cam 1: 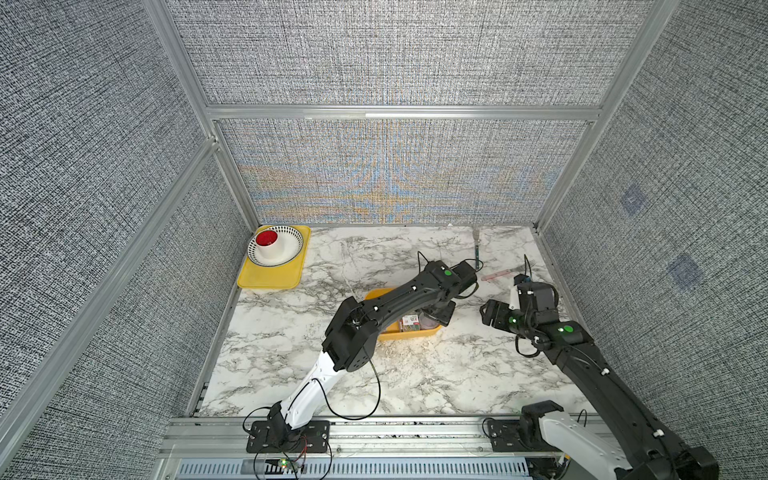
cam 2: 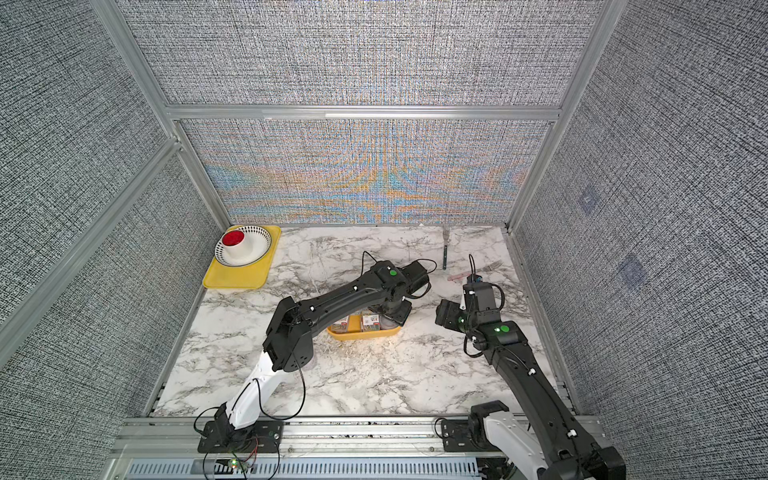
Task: Take the paper clips out of the storage box
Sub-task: Pick up the boxed paper clips from the storage box.
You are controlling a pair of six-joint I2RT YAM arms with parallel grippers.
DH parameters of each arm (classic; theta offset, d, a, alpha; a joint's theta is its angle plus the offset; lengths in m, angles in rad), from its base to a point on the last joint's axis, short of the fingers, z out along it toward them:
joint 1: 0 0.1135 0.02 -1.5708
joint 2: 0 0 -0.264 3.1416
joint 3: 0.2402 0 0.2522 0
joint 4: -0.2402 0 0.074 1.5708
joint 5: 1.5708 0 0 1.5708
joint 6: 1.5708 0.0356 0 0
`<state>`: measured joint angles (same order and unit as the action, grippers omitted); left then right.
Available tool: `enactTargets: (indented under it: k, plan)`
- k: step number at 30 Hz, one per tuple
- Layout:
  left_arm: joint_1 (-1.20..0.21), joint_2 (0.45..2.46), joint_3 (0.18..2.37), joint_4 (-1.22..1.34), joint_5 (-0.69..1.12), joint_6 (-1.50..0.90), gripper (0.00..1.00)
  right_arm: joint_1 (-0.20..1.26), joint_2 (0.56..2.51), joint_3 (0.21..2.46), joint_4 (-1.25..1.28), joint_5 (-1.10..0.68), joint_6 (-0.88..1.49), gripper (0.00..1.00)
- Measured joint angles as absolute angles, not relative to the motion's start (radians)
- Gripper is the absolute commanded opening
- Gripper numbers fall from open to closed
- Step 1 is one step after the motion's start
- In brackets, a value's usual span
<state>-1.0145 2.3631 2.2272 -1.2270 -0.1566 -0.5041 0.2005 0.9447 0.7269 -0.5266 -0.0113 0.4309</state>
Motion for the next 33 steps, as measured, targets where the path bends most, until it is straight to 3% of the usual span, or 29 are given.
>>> enactTargets:
  k: [17,33]
  plan:
    - [-1.013,2.426,2.268,-1.255,-0.157,-0.485,0.69,0.196,0.933,0.714,-0.520,-0.042,0.432,0.87]
    - [-1.013,2.446,2.267,-1.254,-0.135,-0.468,0.76,0.195,0.947,0.705,-0.516,-0.057,0.436,0.87]
